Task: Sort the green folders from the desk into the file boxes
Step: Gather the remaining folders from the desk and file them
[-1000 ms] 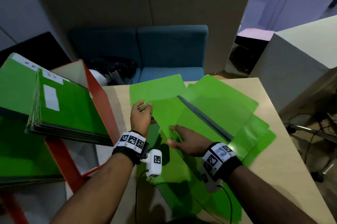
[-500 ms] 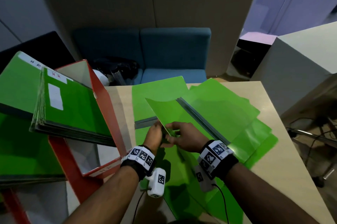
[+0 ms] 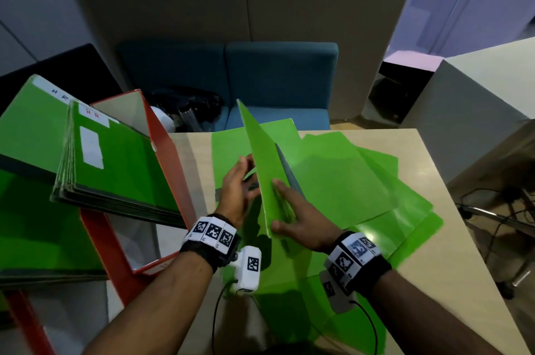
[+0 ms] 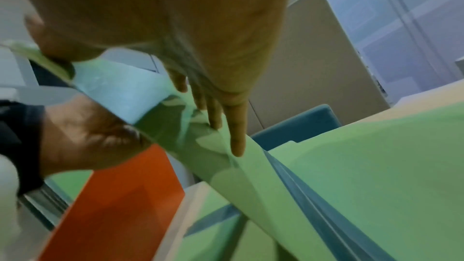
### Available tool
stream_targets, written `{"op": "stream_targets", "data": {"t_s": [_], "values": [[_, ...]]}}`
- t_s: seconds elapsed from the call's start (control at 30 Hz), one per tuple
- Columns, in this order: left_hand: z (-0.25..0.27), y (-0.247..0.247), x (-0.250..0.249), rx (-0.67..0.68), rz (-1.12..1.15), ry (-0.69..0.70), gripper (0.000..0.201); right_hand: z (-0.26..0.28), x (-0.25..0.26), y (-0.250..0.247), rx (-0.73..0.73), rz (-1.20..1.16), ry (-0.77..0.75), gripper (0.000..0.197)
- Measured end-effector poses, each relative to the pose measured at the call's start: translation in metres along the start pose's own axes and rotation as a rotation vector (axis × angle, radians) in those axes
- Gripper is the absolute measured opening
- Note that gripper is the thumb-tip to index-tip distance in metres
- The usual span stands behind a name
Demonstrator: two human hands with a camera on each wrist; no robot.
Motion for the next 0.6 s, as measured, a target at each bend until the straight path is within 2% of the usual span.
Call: {"op": "stream_targets", "data": {"t_s": [0.07, 0.13, 0.2, 0.27, 0.37, 0.47, 0.53, 0.6], "values": [[0.01, 0.017, 0.0, 0.088, -0.139, 0.06, 0.035, -0.001, 0.017, -0.009, -0.115, -0.2, -0.064, 0.092], [0.017, 0.028, 0.013, 0.19, -0.278, 0.079, 0.044, -0.003, 0.023, -0.023, -0.245, -0.311, -0.068, 0.083], [0.02, 0.034, 0.032, 0.272, -0.406, 0.065, 0.05, -0.003, 0.018, -0.044, -0.359, -0.28, -0.014, 0.065], [0.019, 0.034, 0.053, 0.298, -0.571, 0.035, 0.052, -0.002, 0.008, -0.065, -0.431, -0.238, 0.013, 0.049], [0.011, 0.014, 0.094, 0.212, -0.739, -0.17, 0.049, 0.01, -0.012, -0.097, -0.522, -0.176, 0.094, 0.043], [0.006, -0.012, 0.132, 0.028, -0.676, -0.41, 0.043, 0.024, -0.028, -0.122, -0.54, -0.038, 0.147, 0.046], [0.008, -0.013, 0.144, -0.035, -0.611, -0.468, 0.039, 0.032, -0.037, -0.134, -0.508, 0.063, 0.163, 0.048], [0.011, -0.005, 0.149, -0.038, -0.529, -0.495, 0.037, 0.039, -0.048, -0.143, -0.497, 0.173, 0.198, 0.051]]}}
Point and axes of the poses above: each hand's wrist, its own z-axis away from the middle knuckle, its own y-axis out of the palm, x = y × z, the point moved 6 cm from there along -z, towards the middle knuckle, and after that the axes turned 4 degrees about -x, right-handed, at the moved point
